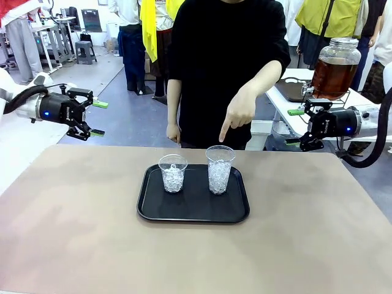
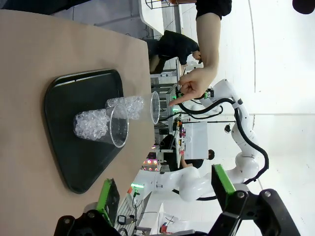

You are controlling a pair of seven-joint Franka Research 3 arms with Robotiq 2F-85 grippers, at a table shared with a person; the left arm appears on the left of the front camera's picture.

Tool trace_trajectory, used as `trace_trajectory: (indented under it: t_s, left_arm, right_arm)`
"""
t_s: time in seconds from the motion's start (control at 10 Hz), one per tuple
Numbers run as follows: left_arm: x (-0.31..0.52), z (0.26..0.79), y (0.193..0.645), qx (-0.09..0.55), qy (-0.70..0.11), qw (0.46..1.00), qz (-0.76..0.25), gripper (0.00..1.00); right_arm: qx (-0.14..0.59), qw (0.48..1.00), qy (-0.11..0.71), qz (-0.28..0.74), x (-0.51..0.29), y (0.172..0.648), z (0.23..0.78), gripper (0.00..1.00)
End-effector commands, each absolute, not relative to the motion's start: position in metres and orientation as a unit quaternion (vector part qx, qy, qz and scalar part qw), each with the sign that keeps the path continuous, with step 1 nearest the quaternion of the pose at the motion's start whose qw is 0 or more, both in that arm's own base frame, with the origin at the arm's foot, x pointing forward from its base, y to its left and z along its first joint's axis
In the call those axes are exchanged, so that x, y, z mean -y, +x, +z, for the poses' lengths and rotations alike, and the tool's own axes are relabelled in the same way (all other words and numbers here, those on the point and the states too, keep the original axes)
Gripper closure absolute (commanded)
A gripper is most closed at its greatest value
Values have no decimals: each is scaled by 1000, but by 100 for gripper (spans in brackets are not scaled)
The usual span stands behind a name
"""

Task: Pour the drink into the iced cup.
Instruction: Pick up the iced cup indicated by the human and present it to them.

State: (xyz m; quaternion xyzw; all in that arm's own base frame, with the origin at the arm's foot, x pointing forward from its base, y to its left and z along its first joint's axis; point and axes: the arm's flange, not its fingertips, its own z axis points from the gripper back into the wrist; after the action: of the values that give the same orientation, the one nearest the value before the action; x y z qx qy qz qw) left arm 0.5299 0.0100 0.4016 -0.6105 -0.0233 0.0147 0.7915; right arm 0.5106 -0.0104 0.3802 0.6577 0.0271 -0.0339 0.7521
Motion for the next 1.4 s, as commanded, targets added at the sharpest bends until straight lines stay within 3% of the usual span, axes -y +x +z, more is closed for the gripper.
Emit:
trace_trajectory:
  t_s: [0.0,0.7,1.0,1.3]
  left_arm:
    - [-10,402,528,24,-610,792,16,0]
    - [-10,402,528,24,-610,792,16,0]
    - [-10,402,528,24,-610,792,16,0]
    - [-10,402,528,24,-610,792,16,0]
  right_arm:
    - [-26,752,658,-35,10,510,380,0]
    - [-27,752,658,-34,10,511,380,0]
    - [142,766,617,108,3,495,381,0]
    - [246,749,569,235,-3,489,369,0]
